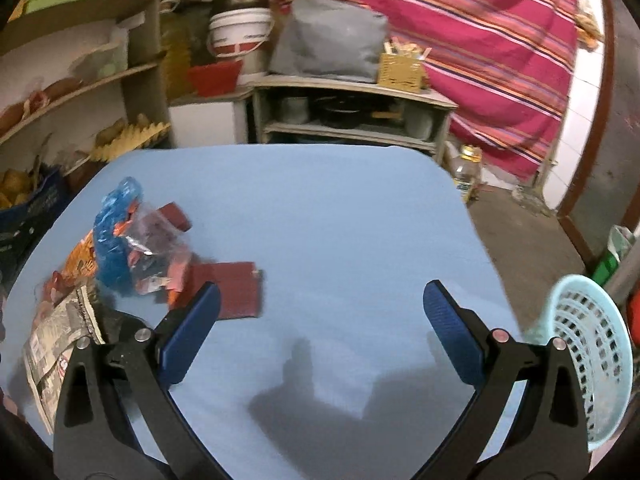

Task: Collect trash
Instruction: 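Move both open grippers back over the trash pile on the table, then grasp the clear plastic bag with the right gripper while the left gripper grasps the orange snack bag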

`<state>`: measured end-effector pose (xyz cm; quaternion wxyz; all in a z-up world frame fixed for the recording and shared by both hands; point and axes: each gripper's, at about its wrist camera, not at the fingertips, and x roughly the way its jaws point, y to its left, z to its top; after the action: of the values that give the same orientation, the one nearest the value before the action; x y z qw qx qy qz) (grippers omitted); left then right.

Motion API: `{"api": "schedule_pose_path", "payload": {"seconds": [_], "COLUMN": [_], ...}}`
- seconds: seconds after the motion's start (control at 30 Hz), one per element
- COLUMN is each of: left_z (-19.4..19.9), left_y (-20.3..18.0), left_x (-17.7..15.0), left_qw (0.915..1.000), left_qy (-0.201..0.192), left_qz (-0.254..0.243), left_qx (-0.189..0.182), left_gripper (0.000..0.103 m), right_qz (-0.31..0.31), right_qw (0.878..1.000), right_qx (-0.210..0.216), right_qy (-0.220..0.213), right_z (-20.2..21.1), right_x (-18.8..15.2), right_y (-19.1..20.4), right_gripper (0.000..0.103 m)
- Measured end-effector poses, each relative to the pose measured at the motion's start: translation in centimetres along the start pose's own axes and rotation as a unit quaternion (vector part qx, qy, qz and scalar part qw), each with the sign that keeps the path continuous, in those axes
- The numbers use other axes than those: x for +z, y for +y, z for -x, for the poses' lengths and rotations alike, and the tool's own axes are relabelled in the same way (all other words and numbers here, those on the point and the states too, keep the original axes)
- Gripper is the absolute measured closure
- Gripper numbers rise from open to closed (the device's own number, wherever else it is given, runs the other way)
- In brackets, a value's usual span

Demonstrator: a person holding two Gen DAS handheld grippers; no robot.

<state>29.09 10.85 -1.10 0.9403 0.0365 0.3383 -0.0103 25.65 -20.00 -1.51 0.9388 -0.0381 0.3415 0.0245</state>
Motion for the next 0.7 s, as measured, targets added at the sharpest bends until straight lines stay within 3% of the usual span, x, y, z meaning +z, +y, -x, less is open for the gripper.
{"api": "schedule_pose_path", "payload": {"seconds": [0.2, 0.33, 0.4, 0.5, 0.63, 0.7], "left_z": [-3.0, -5.3, -5.9, -6.2, -6.2, -6.3], "left_y": [1.0, 1.0, 1.1, 1.1, 0.2, -0.1], "left_x": [-0.6, -1.3, -1.5, -1.6, -1.6, -1.7], "left_qw": [0.9992, 0.9987, 0.9980, 0.9965, 0.9950, 0.9943], "left_qy": [0.027, 0.045, 0.054, 0.056, 0.054, 0.056], "left_qz": [0.004, -0.012, -0.010, -0.008, -0.021, -0.028], "left_qx": [-0.028, -0.018, -0.031, -0.061, -0.082, -0.086], "left_gripper": [0.005, 0.005, 0.005, 0.006, 0.007, 0.013], "right_qz": [0.019, 0.039, 0.052, 0.067, 0.074, 0.075], "right_qw": [0.999, 0.998, 0.998, 0.997, 0.995, 0.995], "right_qx": [0.026, 0.037, 0.039, 0.042, 0.060, 0.066], "right_qy": [0.019, 0.023, 0.023, 0.022, 0.025, 0.023], "right_z": [-2.6, -3.7, -4.2, -4.9, -5.4, -5.4], "right_x": [0.6, 0.8, 0.9, 1.1, 1.4, 1.5], "right_y": [3.2, 5.2, 6.3, 7.3, 8.0, 8.0], "right_gripper": [0.012, 0.014, 0.016, 0.025, 0.047, 0.052]}}
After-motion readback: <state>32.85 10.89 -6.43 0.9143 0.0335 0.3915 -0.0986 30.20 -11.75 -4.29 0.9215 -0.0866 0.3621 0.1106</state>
